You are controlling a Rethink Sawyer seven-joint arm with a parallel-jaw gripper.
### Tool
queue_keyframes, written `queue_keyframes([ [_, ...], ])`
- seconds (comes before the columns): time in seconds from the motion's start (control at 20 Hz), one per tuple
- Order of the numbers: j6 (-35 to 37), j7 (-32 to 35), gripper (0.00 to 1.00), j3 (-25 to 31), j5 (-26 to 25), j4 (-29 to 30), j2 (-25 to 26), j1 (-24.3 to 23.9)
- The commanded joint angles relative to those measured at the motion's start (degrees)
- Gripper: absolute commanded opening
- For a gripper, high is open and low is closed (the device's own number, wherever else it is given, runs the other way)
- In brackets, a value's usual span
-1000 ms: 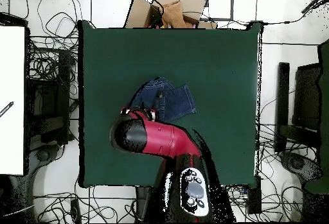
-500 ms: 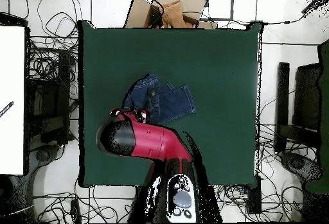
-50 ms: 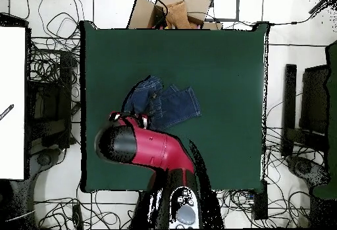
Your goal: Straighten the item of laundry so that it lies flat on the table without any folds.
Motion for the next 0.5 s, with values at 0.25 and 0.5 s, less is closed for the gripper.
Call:
queue_keyframes([
  [0.25, 6.39, 17.80, 0.00, -3.14, 4.56, 3.74, -4.02, 3.28],
  [0.5, 7.21, 18.52, 0.00, -5.80, 4.82, 2.88, -4.49, 5.65],
])
